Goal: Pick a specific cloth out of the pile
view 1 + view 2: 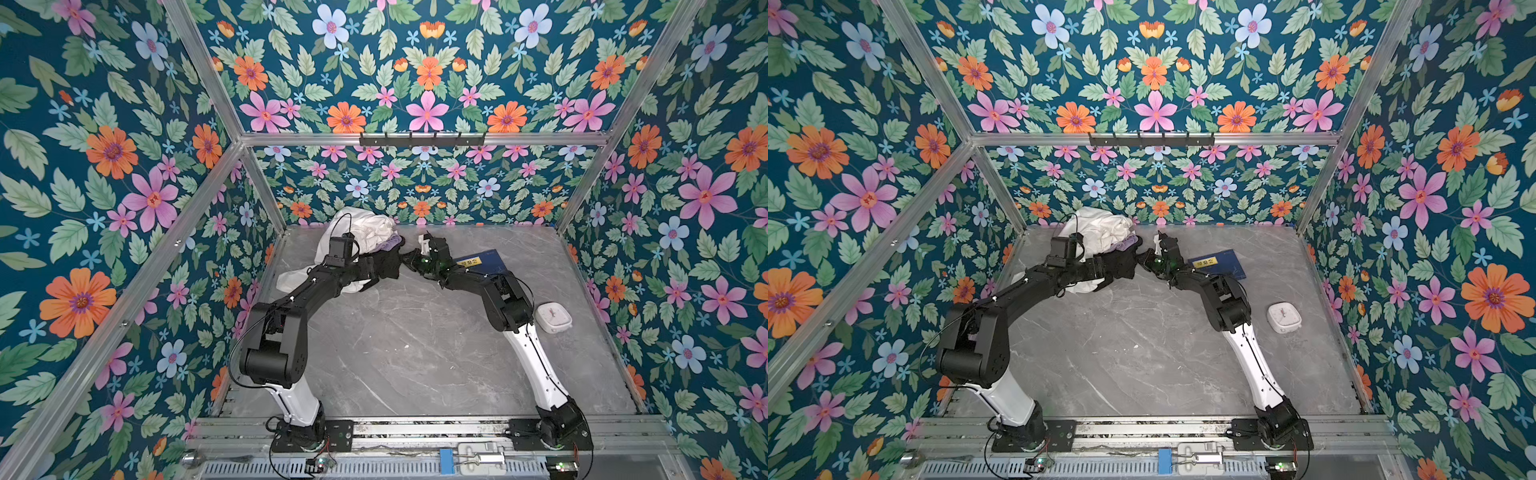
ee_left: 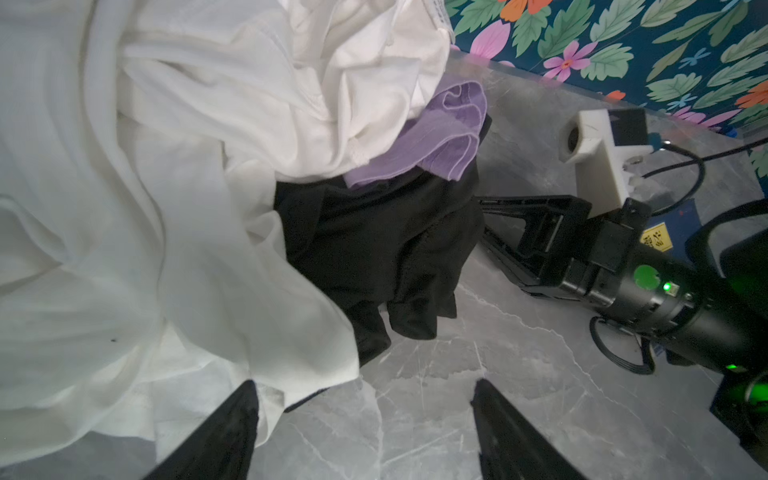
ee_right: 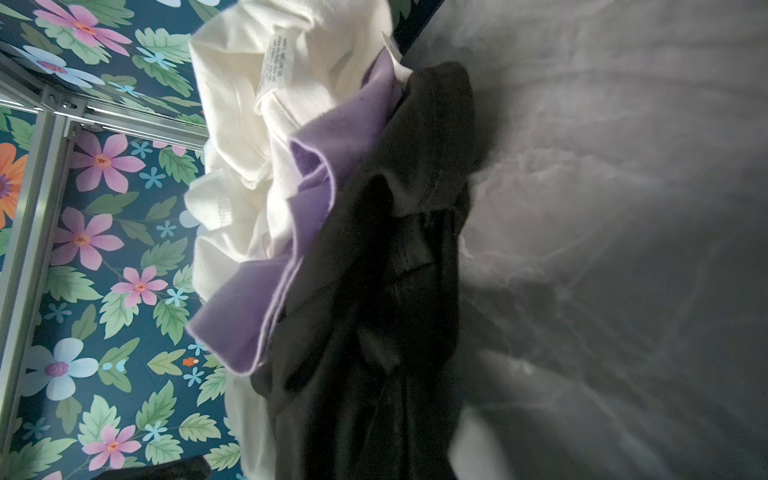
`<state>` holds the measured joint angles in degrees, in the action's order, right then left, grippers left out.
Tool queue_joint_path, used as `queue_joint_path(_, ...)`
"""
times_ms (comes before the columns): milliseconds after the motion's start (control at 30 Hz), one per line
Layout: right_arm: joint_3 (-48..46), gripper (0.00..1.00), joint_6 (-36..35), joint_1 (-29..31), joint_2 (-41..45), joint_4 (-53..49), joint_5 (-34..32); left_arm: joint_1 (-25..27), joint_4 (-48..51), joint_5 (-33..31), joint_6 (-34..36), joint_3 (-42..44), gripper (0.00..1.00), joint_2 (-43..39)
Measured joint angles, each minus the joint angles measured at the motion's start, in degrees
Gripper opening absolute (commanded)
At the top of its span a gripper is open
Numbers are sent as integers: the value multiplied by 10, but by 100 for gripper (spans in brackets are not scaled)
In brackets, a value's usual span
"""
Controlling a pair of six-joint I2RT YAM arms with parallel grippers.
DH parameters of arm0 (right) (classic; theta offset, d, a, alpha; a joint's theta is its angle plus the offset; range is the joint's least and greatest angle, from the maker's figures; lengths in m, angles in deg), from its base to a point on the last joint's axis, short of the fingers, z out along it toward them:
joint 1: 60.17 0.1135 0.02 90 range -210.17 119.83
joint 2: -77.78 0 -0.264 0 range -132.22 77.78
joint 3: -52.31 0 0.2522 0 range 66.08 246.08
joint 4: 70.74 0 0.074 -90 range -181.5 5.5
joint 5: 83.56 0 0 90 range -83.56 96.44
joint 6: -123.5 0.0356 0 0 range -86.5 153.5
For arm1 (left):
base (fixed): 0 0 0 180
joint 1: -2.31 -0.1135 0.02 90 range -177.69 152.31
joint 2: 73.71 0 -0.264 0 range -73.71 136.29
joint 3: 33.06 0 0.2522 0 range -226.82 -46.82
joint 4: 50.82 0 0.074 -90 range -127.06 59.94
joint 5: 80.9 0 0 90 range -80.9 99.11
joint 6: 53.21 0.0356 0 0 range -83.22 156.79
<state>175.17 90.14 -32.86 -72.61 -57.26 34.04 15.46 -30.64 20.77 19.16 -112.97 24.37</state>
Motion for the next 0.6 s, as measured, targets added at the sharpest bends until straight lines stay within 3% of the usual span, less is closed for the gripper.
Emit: queue_joint_path(600,-72,0,2,3,69,14,24,-4,12,-3,-3,-3,82,-21)
